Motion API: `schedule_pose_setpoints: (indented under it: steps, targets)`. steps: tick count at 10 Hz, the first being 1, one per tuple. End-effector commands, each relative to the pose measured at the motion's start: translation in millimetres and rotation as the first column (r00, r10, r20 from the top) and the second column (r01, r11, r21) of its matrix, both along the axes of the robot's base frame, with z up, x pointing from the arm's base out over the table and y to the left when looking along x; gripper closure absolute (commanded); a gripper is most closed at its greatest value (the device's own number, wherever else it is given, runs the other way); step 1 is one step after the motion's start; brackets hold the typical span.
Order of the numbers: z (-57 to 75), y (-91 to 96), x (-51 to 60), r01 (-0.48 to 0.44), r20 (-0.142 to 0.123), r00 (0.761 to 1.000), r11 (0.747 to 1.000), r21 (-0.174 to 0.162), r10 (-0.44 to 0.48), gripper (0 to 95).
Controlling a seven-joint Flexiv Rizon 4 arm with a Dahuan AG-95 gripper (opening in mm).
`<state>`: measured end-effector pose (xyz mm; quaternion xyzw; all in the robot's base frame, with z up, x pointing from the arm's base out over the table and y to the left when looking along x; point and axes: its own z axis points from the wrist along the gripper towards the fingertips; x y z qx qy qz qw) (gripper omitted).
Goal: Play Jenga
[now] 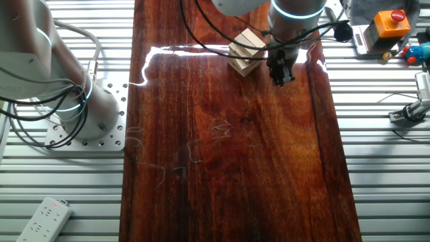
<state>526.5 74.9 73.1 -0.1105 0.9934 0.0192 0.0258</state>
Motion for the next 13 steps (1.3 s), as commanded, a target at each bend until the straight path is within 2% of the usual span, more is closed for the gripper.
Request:
schedule_pose_setpoints:
  steps: [1, 6, 13]
  targets:
    - [1.4, -0.5, -2.3, -0.007, 0.017, 1.000, 1.000, -0.015, 0.007, 76.0]
    - [1.4, -0.5, -2.3, -0.016, 0.013, 1.000, 1.000, -0.003, 0.016, 76.0]
    - [1.0, -0.5, -2.2, -0.042, -0.007, 0.999, 0.999, -0.024, 0.042, 76.0]
